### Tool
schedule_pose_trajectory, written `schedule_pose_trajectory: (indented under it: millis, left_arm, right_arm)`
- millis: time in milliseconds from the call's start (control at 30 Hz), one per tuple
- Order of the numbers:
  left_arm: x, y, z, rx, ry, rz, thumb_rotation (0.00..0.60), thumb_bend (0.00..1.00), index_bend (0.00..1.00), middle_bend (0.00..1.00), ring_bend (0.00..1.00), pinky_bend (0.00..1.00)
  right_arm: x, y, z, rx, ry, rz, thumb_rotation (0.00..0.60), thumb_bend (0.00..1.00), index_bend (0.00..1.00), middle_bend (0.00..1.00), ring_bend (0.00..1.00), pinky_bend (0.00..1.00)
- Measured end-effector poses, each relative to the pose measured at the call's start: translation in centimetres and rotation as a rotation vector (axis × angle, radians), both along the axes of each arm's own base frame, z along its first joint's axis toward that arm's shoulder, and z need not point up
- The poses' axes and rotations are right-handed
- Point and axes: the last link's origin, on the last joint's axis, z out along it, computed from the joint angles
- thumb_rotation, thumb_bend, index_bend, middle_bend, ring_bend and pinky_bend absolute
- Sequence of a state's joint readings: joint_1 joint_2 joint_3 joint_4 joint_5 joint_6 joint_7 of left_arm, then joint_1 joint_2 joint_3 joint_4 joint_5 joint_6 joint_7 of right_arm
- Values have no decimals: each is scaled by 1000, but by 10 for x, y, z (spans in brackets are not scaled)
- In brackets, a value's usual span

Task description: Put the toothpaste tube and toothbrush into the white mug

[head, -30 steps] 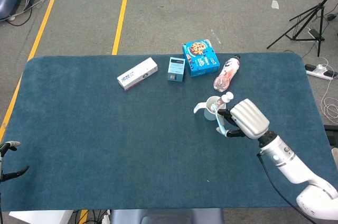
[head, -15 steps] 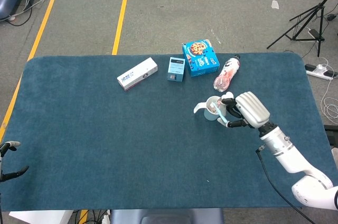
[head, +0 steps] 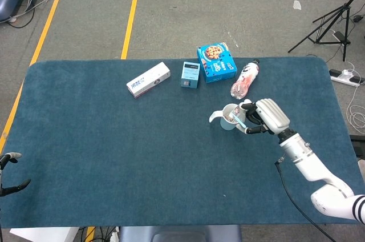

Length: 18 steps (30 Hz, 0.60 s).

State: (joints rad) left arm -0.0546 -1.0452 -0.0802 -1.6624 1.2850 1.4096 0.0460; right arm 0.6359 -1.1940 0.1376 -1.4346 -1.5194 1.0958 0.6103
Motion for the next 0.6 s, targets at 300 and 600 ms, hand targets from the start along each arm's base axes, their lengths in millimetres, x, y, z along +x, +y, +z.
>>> schedule_pose_trajectory:
  millis: [300, 600]
  left_arm:
    - [0, -1, 1, 2, -2, -1, 600, 0, 315, 404, 332, 284]
    - [0, -1, 1, 2, -3, -2, 600, 0, 315, 404, 332, 285]
  right_arm:
    - [-8, -6, -9, 53, -43, -44, 600, 189, 699, 1000, 1000, 1000]
    - [-15, -14, -20, 69, -29, -78, 600, 188, 696, 1000, 1000, 1000]
